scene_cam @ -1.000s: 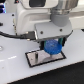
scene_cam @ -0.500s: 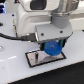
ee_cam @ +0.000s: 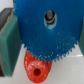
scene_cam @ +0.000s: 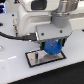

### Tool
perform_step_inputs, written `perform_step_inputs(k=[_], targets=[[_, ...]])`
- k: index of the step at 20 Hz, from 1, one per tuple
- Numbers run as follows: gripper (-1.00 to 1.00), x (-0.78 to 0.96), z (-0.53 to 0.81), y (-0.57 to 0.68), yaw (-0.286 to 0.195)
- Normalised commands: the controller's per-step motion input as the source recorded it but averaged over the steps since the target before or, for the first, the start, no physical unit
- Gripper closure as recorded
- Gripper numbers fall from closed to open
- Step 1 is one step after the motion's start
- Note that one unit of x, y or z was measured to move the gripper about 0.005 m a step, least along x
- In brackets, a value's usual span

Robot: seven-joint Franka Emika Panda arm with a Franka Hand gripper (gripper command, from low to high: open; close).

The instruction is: Insert the blue gear onto the right peg, followed by the red gear

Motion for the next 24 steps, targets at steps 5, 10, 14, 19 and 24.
perform_step_inputs(k=[5,10,14,19,24], targets=[[1.00,0.14,-0.06,0.00,0.000],[1.00,0.06,-0.01,0.09,0.000],[-1.00,0.02,0.09,0.13,0.000],[1.00,0.03,0.18,0.14,0.000],[-1.00,-0.11,0.29,0.15,0.000]])
